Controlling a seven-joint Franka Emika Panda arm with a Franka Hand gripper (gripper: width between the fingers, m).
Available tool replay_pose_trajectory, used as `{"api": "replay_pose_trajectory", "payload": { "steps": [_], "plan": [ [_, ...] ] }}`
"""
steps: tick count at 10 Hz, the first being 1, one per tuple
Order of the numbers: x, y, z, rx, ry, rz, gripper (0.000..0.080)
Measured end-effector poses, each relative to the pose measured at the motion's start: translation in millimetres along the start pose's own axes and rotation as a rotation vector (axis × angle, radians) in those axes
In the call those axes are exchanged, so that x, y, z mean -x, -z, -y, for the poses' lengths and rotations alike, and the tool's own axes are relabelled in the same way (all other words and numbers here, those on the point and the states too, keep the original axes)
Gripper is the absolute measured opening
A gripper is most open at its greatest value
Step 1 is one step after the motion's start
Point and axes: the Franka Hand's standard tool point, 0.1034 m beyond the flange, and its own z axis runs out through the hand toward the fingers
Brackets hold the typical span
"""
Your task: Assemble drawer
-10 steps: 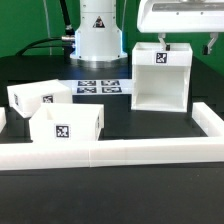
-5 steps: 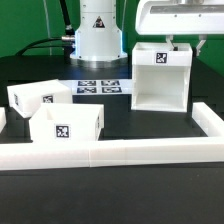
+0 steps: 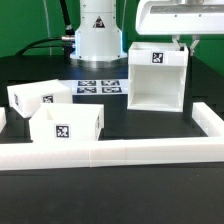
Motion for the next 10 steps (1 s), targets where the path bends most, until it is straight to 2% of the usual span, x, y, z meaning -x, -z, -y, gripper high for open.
{"api": "replay_pose_trajectory", "payload": {
  "steps": [4,6,10],
  "plan": [
    [-0.3,0.0,-0.4,0.0,0.005,0.0,0.0037],
    [-20.1,0.8,-5.6,-0.01,0.042,-0.009,0.0038],
    [-67.4,2.7,-4.7,-0.03,0.047,-0.043,0.0038]
  ]
}}
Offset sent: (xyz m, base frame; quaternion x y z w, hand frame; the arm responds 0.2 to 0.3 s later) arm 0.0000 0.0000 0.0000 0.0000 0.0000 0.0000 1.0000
